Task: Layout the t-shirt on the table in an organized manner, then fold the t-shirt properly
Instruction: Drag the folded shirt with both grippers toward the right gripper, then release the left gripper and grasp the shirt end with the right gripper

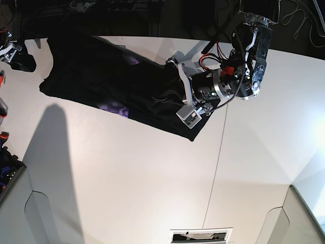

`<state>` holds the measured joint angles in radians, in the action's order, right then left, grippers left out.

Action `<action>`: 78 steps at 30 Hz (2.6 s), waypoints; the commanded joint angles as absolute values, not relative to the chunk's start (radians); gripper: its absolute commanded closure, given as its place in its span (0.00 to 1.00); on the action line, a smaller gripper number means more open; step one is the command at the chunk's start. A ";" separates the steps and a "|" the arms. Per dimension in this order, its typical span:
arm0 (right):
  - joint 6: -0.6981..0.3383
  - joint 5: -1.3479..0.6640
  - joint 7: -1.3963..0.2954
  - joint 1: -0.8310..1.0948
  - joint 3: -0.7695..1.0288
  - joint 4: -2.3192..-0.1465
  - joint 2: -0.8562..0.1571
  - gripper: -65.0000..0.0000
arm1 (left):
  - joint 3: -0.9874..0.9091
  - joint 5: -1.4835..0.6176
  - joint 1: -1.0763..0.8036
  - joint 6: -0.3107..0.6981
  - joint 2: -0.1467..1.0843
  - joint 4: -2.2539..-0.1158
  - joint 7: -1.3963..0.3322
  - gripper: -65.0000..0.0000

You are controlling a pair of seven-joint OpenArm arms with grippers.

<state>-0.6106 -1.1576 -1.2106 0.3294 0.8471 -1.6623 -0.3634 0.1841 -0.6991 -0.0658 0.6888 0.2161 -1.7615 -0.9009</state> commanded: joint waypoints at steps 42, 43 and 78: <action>-0.553 -0.844 -0.893 0.252 0.626 -1.612 -0.173 0.80 | 0.158 -0.812 -0.049 0.698 0.216 -1.819 -0.896 1.00; -0.553 -0.839 -0.894 0.241 0.626 -1.612 -0.173 0.86 | 0.150 -0.812 -0.049 0.698 0.217 -1.827 -0.894 1.00; -0.581 -0.969 -1.044 0.156 0.737 -1.783 -0.309 1.00 | -0.119 -0.739 -0.094 0.698 0.236 -1.562 -0.831 1.00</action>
